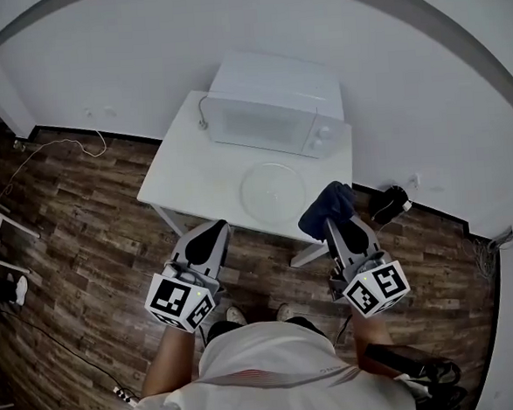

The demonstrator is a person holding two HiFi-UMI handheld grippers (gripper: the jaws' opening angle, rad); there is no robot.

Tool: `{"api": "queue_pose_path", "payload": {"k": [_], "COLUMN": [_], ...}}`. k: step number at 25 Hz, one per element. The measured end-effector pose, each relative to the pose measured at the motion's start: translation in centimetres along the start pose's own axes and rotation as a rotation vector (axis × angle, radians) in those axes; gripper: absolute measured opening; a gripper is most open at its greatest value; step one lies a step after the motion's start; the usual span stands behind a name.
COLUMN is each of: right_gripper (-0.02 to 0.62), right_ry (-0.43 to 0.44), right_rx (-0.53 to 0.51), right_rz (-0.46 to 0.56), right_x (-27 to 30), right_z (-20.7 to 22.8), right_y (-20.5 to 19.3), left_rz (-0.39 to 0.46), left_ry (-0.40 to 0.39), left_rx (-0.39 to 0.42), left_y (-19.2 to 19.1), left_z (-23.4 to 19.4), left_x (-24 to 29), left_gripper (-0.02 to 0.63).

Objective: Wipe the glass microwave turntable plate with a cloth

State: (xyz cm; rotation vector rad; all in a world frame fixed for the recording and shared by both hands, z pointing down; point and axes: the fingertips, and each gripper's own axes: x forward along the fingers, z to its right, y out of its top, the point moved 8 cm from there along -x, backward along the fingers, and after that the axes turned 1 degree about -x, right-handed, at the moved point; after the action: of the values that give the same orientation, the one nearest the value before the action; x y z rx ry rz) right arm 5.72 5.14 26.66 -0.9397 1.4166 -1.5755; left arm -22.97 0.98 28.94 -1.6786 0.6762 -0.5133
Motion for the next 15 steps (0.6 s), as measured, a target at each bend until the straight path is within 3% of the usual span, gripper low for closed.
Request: {"api": "queue_pose_path", "payload": {"k": [15], "right_gripper": [0.061], "right_ry": [0.061], "right_rx": [-0.01], "right_rz": [0.002], "right_x": [-3.2], "right_z": [3.3], "right_y": [0.8], "left_rz": [-0.004], "left_ry": [0.051], "left_rx": [0.036], "left_y": [-0.2], "left_z": [5.3], "left_x": [1.4], "left_gripper": [0.01]}}
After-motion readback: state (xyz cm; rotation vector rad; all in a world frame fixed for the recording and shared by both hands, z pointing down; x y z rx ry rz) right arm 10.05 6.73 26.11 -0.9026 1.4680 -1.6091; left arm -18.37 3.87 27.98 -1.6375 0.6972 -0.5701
